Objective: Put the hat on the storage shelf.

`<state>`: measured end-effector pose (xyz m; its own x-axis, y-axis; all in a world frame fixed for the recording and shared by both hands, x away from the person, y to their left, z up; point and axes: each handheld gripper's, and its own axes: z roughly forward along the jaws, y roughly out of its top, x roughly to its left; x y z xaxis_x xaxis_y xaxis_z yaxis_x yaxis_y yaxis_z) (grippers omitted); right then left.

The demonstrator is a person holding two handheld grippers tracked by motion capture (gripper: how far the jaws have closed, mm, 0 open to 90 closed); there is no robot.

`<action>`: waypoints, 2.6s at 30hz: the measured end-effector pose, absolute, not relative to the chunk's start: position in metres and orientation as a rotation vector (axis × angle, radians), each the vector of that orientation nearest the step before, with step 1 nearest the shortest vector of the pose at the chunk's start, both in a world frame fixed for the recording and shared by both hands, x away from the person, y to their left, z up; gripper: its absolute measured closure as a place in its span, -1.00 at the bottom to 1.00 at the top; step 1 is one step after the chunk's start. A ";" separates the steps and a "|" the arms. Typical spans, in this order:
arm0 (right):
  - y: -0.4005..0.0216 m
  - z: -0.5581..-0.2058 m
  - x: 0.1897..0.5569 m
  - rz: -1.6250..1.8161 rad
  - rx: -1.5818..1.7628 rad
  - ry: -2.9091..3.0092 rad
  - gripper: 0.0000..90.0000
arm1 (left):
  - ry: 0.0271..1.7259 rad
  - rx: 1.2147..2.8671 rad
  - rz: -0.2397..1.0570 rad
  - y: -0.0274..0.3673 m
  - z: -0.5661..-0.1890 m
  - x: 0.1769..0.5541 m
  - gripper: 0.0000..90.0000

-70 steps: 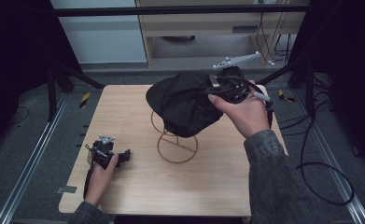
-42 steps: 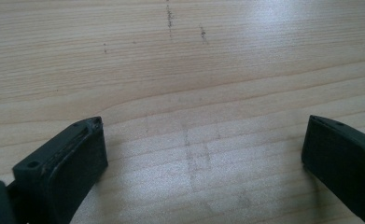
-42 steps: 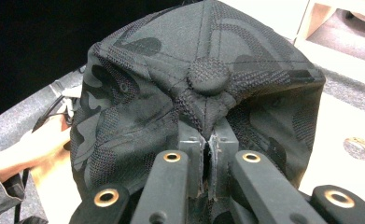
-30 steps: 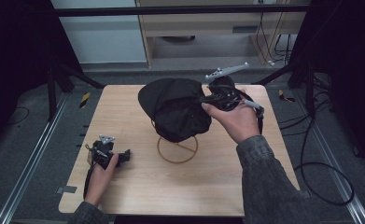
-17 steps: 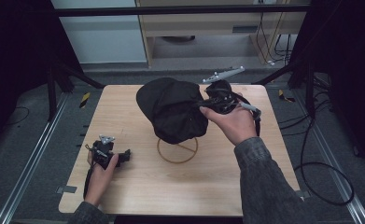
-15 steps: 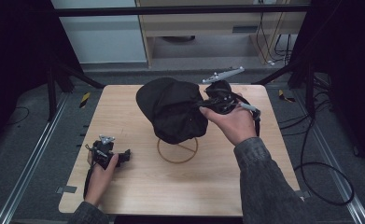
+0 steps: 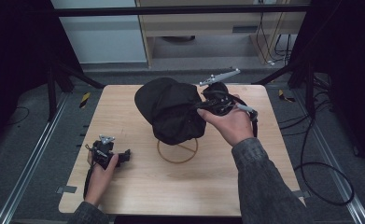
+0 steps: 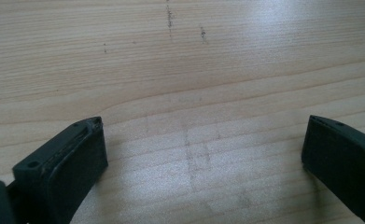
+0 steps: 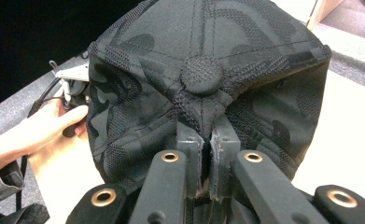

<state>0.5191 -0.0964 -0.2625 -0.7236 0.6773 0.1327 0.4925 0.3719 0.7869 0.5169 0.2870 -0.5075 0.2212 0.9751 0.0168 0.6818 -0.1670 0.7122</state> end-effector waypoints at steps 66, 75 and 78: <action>-0.103 -0.272 0.517 1.222 1.071 2.437 0.58 | 1.518 1.924 0.654 0.287 -0.507 0.517 -1.00; -0.114 -0.269 0.513 1.224 1.081 2.421 0.57 | 1.518 1.925 0.654 0.287 -0.507 0.517 -1.00; -0.117 -0.268 0.512 1.219 1.086 2.415 0.54 | 1.518 1.925 0.654 0.287 -0.507 0.517 -1.00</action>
